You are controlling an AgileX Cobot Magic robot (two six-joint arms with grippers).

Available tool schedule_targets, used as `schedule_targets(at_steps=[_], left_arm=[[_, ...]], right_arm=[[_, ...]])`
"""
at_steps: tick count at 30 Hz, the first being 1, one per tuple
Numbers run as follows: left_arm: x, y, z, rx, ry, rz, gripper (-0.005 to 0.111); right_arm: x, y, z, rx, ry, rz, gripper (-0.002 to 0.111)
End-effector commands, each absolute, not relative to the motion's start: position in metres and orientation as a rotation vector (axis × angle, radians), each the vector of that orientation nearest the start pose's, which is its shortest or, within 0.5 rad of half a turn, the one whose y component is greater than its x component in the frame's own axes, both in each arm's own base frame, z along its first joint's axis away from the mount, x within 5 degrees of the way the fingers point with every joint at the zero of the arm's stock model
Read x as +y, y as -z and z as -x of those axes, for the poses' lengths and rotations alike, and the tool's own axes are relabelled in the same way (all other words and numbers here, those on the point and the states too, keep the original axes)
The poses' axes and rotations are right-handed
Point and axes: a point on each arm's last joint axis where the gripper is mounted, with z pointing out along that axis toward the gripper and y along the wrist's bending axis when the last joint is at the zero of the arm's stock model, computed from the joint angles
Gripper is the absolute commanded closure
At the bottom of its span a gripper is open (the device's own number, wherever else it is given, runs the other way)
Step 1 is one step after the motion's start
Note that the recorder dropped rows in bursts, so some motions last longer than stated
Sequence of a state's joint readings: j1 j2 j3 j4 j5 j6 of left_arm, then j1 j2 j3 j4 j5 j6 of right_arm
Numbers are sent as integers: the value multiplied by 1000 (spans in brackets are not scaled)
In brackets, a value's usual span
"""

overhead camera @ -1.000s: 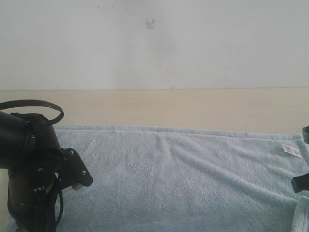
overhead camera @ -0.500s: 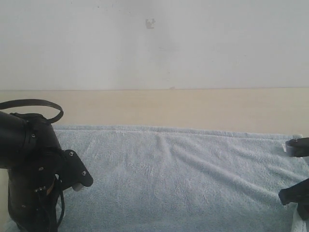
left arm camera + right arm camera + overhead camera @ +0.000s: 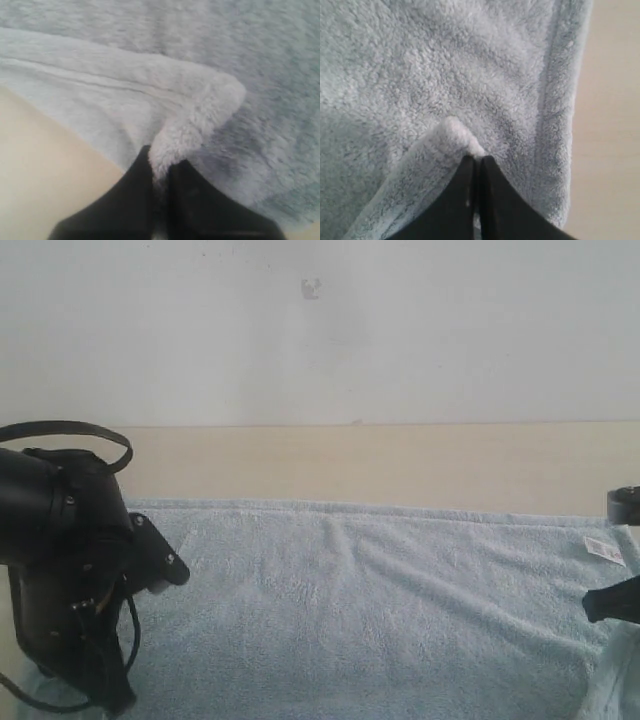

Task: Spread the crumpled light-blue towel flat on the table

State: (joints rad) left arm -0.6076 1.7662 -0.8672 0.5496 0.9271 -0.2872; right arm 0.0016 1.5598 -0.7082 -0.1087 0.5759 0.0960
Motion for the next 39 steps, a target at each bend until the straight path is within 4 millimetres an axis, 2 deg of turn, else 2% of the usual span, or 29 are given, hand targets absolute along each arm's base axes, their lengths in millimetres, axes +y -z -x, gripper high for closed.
schedule_targets(at_steps=[1,7,10,12,16,21,25,27,29,31,32,34,37,39], left_arm=[[-121,-173,-248,2712,-650,-809,103],[-112,-213,-224,2529,-352,-588,103],[-93,-242,-205,2373,-281,-397,103],[-73,-265,-189,2247,-284,-252,103],[-35,-312,-151,2043,-271,-65,103],[9,-365,-90,1735,-55,110,103],[35,-392,-46,1502,115,165,103],[45,-399,-31,1425,154,180,103],[49,-401,-26,1395,138,186,103],[49,-400,-33,1428,28,167,103],[45,-396,-45,1512,-89,134,103],[39,-388,-60,1651,-225,103,103],[32,-378,-64,1776,-228,22,103],[29,-379,-63,1758,-186,-5,103]], right_arm=[[-1,-191,-250,2761,2,-100,108],[5,-236,-235,2547,-111,-122,108],[5,-261,-223,2427,-105,-85,108],[4,-280,-211,2342,-88,-61,108],[4,-322,-172,2116,-81,-45,108],[4,-366,-111,1795,-113,-64,108],[3,-395,-60,1517,-121,-58,108],[3,-405,-44,1423,-121,-54,108],[3,-408,-42,1395,-108,-46,108],[3,-401,-59,1472,-75,-25,108],[2,-392,-78,1559,-54,-17,108],[2,-378,-101,1702,-76,-41,108],[3,-370,-99,1790,-91,-52,108],[3,-372,-94,1775,-81,-39,108]])
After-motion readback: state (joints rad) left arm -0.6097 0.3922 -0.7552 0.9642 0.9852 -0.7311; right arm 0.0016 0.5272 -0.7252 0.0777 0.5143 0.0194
